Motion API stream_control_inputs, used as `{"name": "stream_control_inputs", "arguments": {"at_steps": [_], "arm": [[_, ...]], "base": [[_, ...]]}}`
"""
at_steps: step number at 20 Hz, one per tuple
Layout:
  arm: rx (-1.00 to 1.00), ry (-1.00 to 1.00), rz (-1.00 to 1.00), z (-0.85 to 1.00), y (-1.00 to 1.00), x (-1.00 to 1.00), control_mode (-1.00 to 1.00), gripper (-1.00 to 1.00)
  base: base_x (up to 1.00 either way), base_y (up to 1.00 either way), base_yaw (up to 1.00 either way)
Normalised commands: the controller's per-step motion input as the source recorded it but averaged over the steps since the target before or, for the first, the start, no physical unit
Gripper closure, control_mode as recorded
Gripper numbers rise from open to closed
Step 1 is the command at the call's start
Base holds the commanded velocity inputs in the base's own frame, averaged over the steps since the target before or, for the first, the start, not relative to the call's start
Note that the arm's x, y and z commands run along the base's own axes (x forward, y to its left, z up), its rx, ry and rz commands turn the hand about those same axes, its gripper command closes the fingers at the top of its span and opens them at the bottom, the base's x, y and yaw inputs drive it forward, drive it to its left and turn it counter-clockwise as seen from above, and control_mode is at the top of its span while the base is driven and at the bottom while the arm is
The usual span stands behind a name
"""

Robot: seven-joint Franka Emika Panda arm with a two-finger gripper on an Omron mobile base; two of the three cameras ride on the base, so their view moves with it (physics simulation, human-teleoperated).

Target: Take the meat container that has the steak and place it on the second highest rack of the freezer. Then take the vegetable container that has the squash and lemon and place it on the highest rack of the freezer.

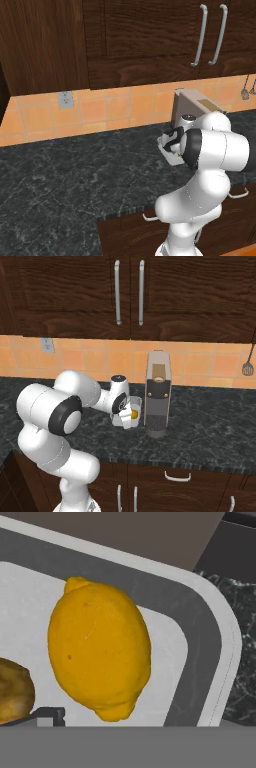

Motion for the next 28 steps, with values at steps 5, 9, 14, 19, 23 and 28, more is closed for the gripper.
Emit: {"name": "stream_control_inputs", "arguments": {"at_steps": [5, 9, 14, 19, 23, 28], "arm": [[0.0, 0.0, 0.0, 0.0, 0.0, 0.0, -1.0, 1.0], [0.0, 0.0, 0.0, 0.0, 0.0, 0.0, -1.0, 1.0], [0.0, 0.0, 0.0, 0.0, 0.0, 0.0, -1.0, 1.0], [0.0, 0.0, -0.01, 0.35, 0.0, -0.03, -1.0, 1.0], [0.0, 0.0, -0.11, 0.62, 0.15, -0.16, -1.0, 1.0], [0.01, 0.0, -0.16, 0.53, 0.31, -0.35, -1.0, 1.0]], "base": [[0.0, 0.0, 0.0], [0.0, 0.0, 0.0], [0.0, 0.0, 0.0], [0.0, 0.0, 0.0], [0.0, 0.0, 0.0], [0.0, 0.0, 0.0]]}}
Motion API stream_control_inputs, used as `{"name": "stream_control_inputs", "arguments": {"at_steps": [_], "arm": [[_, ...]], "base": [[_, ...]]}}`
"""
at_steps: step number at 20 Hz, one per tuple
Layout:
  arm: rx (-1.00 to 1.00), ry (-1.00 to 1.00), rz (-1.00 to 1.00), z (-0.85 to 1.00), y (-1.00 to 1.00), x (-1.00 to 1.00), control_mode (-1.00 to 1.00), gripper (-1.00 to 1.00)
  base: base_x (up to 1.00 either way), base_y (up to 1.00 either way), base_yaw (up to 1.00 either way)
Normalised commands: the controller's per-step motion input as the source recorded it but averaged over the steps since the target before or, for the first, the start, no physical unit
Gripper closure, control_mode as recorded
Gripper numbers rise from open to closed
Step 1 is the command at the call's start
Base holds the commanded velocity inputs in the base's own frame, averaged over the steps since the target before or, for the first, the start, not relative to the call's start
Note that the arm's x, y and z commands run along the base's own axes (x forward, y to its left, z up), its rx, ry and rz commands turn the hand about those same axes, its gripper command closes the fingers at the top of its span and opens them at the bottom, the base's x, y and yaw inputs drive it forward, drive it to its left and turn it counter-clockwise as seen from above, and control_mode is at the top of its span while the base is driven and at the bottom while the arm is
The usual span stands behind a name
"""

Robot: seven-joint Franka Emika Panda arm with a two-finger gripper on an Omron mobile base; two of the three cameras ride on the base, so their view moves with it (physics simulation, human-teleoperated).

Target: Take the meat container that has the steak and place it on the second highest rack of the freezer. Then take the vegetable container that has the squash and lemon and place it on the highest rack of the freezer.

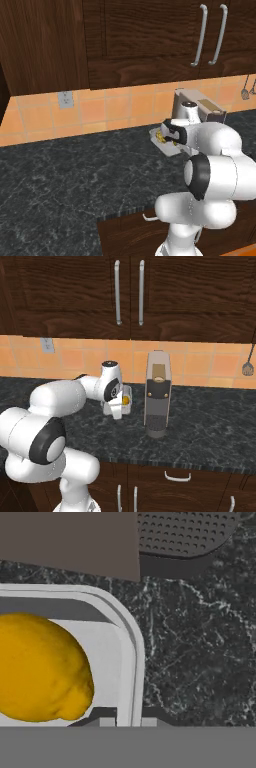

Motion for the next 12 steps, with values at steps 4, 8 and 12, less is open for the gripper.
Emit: {"name": "stream_control_inputs", "arguments": {"at_steps": [4, 8, 12], "arm": [[0.08, 0.0, -0.16, 0.42, 0.25, -0.56, -1.0, 1.0], [0.1, 0.0, -0.11, 0.41, 0.34, -0.7, -1.0, 1.0], [0.03, -0.01, -0.04, 0.62, 0.68, -0.54, -1.0, 1.0]], "base": [[0.0, 0.0, 0.0], [0.0, 0.0, 0.0], [0.0, 0.0, 0.0]]}}
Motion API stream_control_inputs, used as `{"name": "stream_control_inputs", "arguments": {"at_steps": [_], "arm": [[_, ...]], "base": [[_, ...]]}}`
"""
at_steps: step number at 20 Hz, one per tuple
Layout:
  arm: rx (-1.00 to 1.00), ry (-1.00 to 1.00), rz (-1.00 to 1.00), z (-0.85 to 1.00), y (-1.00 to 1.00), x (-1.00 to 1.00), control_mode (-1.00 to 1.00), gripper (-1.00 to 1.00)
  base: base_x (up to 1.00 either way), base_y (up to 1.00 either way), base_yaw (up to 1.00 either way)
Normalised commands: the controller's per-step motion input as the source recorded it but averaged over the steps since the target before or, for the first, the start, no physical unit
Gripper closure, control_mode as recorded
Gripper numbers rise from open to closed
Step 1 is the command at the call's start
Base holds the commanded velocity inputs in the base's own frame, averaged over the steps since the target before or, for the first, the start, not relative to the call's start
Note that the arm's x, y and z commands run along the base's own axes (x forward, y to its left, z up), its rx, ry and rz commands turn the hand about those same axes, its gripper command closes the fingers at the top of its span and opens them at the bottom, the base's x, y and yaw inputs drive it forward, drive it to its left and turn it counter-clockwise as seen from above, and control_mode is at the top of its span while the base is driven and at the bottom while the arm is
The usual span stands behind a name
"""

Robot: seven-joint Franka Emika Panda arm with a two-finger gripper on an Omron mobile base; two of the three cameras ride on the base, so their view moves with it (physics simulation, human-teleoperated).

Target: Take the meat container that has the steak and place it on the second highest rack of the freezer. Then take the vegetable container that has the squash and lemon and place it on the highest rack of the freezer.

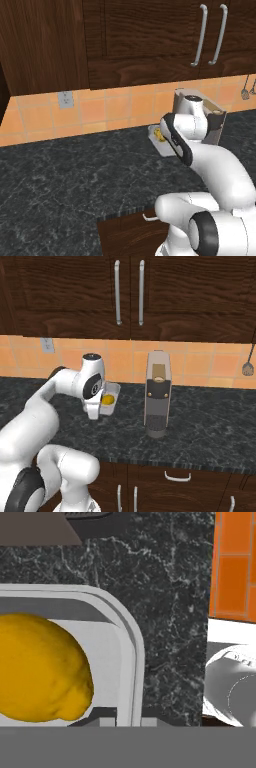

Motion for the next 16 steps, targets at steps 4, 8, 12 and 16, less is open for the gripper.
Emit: {"name": "stream_control_inputs", "arguments": {"at_steps": [4, 8, 12, 16], "arm": [[0.0, -0.01, 0.0, 0.63, 0.65, -0.45, -1.0, 1.0], [0.0, 0.0, 0.0, 0.38, 0.6, -0.67, -1.0, 1.0], [0.0, 0.0, 0.0, 0.46, 0.3, -0.72, -1.0, 1.0], [0.01, -0.01, 0.0, 0.28, -0.04, -0.6, -1.0, 1.0]], "base": [[0.0, 0.0, 0.0], [0.0, 0.0, 0.0], [0.0, 0.0, 0.0], [0.0, 0.0, 0.0]]}}
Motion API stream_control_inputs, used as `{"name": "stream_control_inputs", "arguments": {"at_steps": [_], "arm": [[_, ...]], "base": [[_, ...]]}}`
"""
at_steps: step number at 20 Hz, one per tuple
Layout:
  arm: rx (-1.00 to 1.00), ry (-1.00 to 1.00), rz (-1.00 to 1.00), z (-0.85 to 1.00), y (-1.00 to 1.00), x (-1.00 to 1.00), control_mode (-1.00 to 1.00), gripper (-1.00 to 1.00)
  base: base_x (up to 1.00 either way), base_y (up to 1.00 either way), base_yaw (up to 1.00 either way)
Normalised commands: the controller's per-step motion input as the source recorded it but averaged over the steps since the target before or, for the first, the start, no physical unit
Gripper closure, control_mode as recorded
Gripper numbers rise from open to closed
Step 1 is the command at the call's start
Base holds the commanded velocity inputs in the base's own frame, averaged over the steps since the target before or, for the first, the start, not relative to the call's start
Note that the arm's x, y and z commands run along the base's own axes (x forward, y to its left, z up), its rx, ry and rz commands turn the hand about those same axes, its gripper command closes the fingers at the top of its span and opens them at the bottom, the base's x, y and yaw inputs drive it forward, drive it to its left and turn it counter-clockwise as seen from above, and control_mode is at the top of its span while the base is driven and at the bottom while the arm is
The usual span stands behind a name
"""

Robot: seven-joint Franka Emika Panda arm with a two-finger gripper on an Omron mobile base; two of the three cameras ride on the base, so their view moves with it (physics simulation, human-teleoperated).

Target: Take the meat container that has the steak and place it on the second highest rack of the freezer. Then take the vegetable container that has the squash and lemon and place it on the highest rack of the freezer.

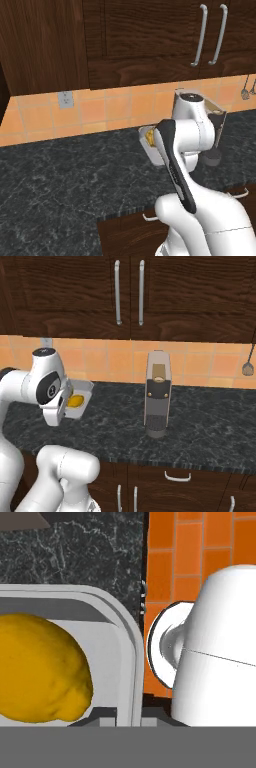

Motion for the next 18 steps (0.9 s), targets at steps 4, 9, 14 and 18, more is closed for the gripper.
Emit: {"name": "stream_control_inputs", "arguments": {"at_steps": [4, 9, 14, 18], "arm": [[0.0, 0.0, 0.0, 0.31, -0.03, -0.31, -1.0, 1.0], [0.0, 0.0, 0.0, 0.27, -0.06, -0.22, -1.0, 1.0], [0.0, 0.0, 0.0, 0.29, -0.03, -0.14, -1.0, 1.0], [0.0, 0.0, 0.0, 0.19, 0.0, -0.06, -1.0, 1.0]], "base": [[0.0, 0.0, 0.0], [0.0, 0.0, 0.0], [0.0, 0.0, 0.0], [0.0, 0.0, 0.0]]}}
